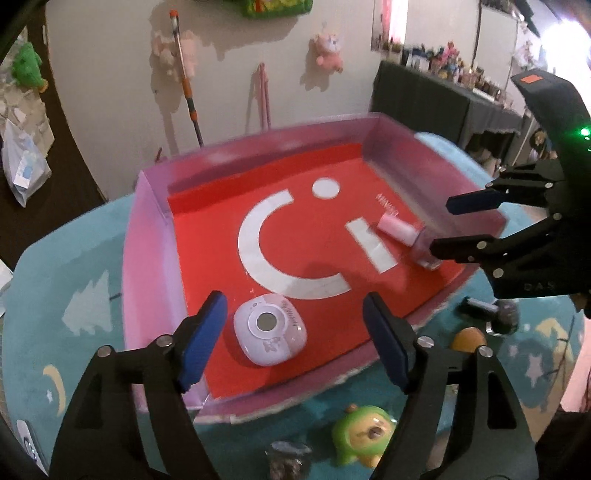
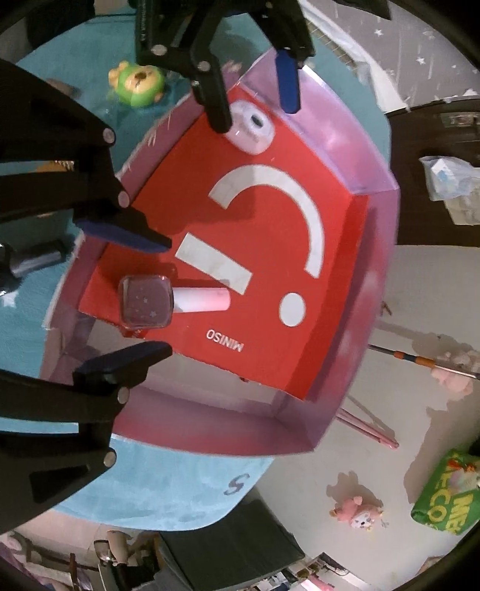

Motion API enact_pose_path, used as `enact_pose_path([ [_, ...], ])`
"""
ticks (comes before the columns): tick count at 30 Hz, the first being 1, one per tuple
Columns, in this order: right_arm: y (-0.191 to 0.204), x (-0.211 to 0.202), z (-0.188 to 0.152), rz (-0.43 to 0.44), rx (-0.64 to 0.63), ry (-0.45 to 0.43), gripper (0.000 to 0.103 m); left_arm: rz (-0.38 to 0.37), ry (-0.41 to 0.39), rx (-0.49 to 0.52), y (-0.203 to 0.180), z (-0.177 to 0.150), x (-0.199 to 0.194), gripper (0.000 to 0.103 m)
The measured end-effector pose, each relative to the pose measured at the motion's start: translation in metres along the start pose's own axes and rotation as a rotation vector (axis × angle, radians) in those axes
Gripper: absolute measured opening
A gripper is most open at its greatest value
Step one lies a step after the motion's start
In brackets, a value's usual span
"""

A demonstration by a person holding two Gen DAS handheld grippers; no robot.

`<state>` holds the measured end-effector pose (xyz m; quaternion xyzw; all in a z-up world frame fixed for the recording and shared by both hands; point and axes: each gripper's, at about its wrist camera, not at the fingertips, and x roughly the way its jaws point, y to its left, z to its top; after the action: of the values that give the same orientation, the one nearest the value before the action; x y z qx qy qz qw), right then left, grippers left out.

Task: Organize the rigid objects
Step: 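Withdraw both tools from the box back over the table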

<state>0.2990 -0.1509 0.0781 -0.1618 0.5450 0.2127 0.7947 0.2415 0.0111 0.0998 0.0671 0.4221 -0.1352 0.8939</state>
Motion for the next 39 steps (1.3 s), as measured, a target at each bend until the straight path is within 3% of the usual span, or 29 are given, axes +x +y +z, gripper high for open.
enact_pose_path([
  [10, 0.013, -0.082, -0.015, 0.035, 0.046, -0.199, 0.084, 0.043, -0.214, -0.025, -0.018, -0.013, -0.086, 0.095],
  [19, 0.039, -0.161, -0.061, -0.01, 0.057, -0.386, 0.102, 0.051, -0.324, -0.076, -0.035, -0.047, -0.14, 0.095],
  [30, 0.068, -0.215, -0.142, -0.018, 0.121, -0.529, 0.103, 0.072, -0.403, -0.126, -0.057, -0.114, -0.172, 0.099],
  [39, 0.089, -0.18, -0.191, -0.053, 0.203, -0.517, 0.103, 0.033, -0.337, -0.177, -0.06, -0.155, -0.146, 0.099],
])
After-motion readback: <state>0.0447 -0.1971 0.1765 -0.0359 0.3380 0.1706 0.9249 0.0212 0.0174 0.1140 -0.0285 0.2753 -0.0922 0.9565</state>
